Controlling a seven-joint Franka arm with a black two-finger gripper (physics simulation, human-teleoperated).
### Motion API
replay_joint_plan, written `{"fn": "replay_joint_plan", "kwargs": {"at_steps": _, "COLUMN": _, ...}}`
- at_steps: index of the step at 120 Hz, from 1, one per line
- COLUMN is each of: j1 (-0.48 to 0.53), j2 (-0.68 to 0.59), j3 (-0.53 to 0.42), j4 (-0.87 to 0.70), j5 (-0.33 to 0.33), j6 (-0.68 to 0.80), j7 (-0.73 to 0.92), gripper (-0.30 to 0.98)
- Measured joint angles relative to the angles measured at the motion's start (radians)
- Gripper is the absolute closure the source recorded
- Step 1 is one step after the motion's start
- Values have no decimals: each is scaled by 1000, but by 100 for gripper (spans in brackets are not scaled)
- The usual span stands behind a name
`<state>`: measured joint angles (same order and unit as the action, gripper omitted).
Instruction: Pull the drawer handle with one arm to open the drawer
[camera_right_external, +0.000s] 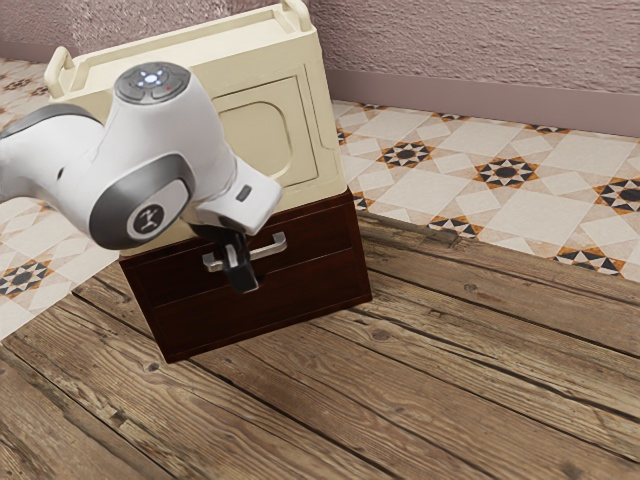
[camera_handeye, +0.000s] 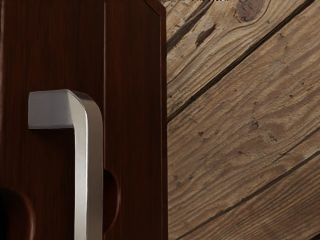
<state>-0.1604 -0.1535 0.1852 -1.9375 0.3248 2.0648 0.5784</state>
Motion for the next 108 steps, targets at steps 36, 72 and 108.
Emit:
{"fn": "replay_joint_plan", "kwargs": {"at_steps": 36, "j1": 5, "j2": 32, "j3": 5, "j4": 3, "j5": 6, "j6": 25, "j7": 3, "gripper": 11}}
{"fn": "replay_joint_plan", "kwargs": {"at_steps": 72, "j1": 8, "j2": 52, "j3": 5, "j4": 1, "j5": 4, "j6": 33, "j7": 3, "gripper": 14}}
{"fn": "replay_joint_plan", "kwargs": {"at_steps": 108, "j1": 7, "j2": 47, "j3": 8, "j4": 5, "j5": -10, "j6": 15, "j7": -13, "gripper": 48}}
